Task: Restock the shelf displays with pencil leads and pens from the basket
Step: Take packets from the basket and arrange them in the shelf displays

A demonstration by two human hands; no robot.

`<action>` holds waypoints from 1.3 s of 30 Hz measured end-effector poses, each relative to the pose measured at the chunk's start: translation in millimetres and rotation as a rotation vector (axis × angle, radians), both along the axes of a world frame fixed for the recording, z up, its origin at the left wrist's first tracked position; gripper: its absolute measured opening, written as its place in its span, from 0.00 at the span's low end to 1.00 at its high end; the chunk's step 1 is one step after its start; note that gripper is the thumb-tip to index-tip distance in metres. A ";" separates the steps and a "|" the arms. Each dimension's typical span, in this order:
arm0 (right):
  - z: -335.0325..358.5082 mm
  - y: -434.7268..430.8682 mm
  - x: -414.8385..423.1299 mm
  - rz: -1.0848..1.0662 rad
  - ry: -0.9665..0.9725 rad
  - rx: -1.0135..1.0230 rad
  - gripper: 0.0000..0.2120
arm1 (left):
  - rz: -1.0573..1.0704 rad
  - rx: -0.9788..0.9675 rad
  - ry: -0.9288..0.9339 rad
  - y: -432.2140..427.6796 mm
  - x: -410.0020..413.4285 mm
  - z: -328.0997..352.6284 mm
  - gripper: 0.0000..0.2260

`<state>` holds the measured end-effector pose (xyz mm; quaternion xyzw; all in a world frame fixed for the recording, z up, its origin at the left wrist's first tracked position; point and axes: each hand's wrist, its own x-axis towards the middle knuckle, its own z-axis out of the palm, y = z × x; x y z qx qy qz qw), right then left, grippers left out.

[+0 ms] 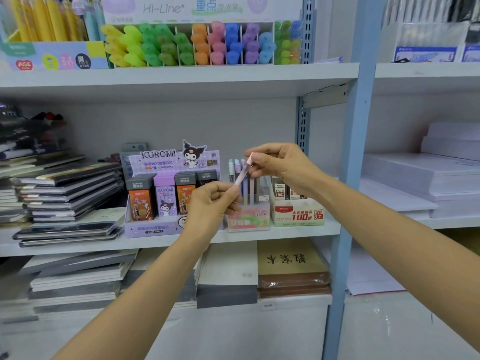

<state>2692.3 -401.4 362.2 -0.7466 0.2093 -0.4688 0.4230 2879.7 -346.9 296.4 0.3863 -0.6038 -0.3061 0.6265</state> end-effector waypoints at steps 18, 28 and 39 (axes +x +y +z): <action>26.0 -38.1 -27.0 -0.474 0.185 -0.279 0.11 | 0.354 -0.281 -1.075 -13.3 5.7 -31.6 0.30; 9.5 -50.0 -10.0 -0.496 0.433 -0.350 0.10 | 0.345 -0.319 -1.127 -11.6 11.8 -36.1 0.32; 10.5 -48.8 -9.0 -0.554 0.467 -0.432 0.09 | 0.354 -0.322 -1.108 -15.5 10.1 -41.2 0.33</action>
